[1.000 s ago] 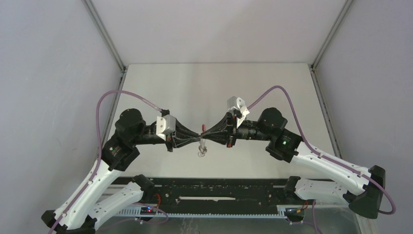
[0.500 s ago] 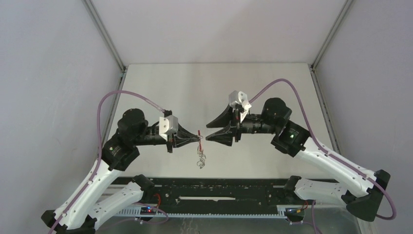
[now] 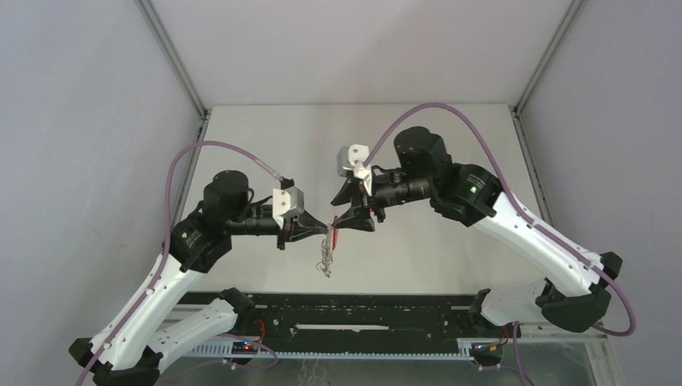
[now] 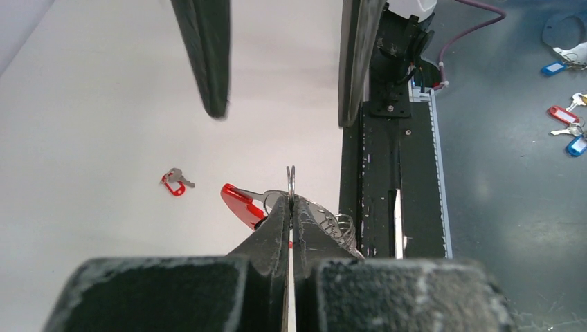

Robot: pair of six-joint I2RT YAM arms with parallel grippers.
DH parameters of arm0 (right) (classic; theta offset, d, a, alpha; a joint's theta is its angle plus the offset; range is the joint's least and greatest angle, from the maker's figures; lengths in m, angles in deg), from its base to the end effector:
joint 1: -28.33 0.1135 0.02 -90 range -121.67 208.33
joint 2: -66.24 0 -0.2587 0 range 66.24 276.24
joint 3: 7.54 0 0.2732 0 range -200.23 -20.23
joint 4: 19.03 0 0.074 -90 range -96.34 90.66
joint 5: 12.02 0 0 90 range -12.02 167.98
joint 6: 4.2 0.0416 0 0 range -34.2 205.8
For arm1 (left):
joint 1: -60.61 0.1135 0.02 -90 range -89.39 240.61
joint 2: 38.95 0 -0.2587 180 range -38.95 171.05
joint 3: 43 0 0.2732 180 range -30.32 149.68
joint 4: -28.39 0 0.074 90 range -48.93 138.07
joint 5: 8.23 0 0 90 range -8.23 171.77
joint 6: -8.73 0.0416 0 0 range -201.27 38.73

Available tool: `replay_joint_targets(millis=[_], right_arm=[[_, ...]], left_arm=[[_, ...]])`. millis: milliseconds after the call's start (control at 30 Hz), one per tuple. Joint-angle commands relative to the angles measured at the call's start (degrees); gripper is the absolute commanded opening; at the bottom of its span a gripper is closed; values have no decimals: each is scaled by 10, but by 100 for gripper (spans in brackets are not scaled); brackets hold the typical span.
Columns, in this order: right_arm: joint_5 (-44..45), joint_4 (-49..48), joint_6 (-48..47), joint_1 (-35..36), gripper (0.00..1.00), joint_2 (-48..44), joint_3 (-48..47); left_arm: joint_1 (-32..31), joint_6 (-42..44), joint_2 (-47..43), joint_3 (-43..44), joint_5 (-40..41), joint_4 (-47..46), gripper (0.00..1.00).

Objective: Put the keys on the keyring
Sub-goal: Adjust the key on the keyring.

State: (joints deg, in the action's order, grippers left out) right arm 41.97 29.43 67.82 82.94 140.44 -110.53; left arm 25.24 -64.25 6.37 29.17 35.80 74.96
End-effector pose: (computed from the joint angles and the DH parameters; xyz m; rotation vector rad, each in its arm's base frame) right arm 0.1482 0.2509 0.4578 -1.4990 1.2943 1.0231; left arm 0.1284 -0.1278 0.3861 1.3073 1.4109 -0.9786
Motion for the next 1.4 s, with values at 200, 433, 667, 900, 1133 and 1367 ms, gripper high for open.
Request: replay_joint_targets(millis=[200, 433, 667, 900, 1133, 1367], right_arm=[[0, 124, -82, 24, 49, 65, -74], [34, 145, -81, 38, 38, 104, -102], [46, 158, -85, 45, 15, 119, -117], [78, 112, -66, 44, 0, 94, -84], [-25, -89, 30, 4, 0, -7, 52], [-71, -346, 159, -13, 0, -95, 214]], left_arm=[[-4, 15, -3, 34, 6, 7, 0], [-4, 15, -4, 33, 4, 5, 0], [-4, 17, -8, 32, 2, 3, 0], [-5, 23, -16, 28, 2, -3, 23], [-3, 77, -28, 28, -10, 27, 39], [-4, 61, -28, 25, 7, 11, 40]])
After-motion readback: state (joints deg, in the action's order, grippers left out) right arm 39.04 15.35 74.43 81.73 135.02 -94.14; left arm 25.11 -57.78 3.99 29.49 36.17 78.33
